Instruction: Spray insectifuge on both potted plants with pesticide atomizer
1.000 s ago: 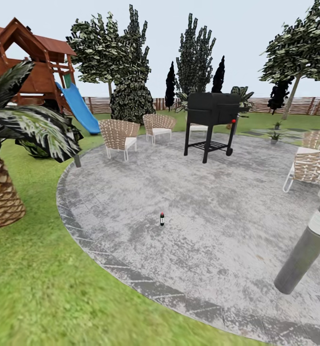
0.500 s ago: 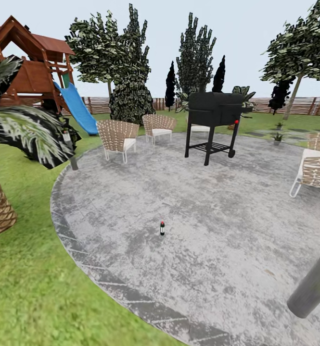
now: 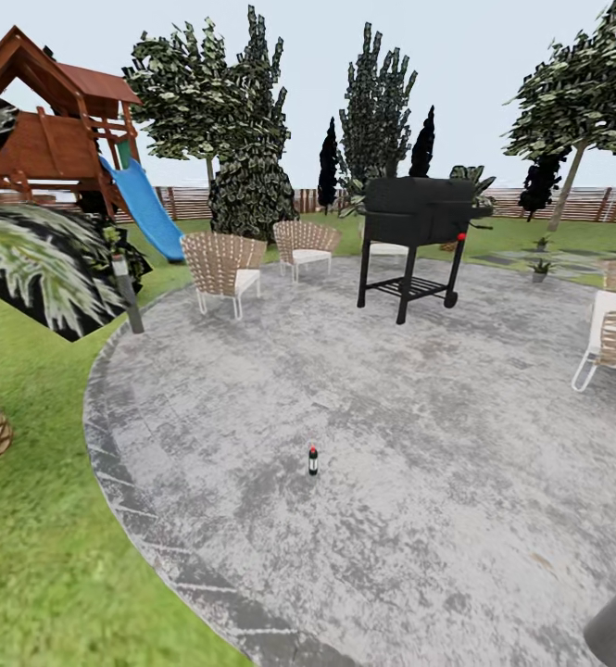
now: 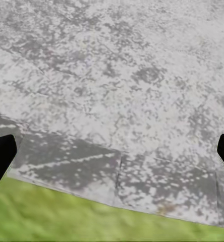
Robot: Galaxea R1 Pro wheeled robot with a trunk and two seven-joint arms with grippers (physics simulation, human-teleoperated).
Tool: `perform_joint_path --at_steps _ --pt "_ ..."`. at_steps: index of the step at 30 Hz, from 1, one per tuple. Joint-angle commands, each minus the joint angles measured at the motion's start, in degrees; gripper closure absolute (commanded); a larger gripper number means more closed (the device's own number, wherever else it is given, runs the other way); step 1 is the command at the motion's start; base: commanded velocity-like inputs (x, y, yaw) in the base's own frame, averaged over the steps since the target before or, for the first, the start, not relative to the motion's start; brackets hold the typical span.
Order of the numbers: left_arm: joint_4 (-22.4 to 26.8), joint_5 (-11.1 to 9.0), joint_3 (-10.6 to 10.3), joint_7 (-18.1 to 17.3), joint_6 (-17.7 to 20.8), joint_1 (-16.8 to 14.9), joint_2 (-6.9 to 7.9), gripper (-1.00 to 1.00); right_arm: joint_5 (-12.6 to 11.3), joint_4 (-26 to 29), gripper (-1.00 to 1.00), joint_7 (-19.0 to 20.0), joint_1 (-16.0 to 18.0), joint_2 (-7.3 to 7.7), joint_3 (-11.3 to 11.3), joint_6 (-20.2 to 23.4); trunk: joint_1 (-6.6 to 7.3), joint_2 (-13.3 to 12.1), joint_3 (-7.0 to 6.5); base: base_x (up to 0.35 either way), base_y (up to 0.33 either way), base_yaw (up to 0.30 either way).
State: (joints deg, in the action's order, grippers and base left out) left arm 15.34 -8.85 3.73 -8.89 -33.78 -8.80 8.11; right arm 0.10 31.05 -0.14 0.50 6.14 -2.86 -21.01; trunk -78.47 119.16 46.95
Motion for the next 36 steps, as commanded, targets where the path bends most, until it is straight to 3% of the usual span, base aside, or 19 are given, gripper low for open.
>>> perform_joint_path --at_steps 1,13,24,36 --pt "0.0 -0.4 0.3 -0.6 -0.1 0.0 -0.02 -1.00 0.0 0.0 -1.00 0.0 0.0 0.00 0.0 -0.2 -0.03 0.0 0.05 0.339 0.000 0.000" --pt "0.0 -0.4 0.3 -0.6 -0.1 -0.1 -0.02 -1.00 0.0 -0.1 -1.00 0.0 0.0 -0.03 -0.1 -0.2 -0.03 0.0 0.02 0.339 0.000 -0.029" --pt "0.0 -0.4 0.3 -0.6 -0.1 -0.1 -0.02 -1.00 0.0 -0.1 -1.00 0.0 0.0 -0.03 -0.1 -0.1 -0.03 0.0 -0.29 0.330 0.101 -0.228" --pt "0.0 -0.4 0.3 -0.7 -0.1 0.0 -0.02 -1.00 0.0 -0.1 -1.00 0.0 0.0 -0.02 -0.1 -0.1 -0.03 0.0 -0.66 0.222 0.256 -0.247"
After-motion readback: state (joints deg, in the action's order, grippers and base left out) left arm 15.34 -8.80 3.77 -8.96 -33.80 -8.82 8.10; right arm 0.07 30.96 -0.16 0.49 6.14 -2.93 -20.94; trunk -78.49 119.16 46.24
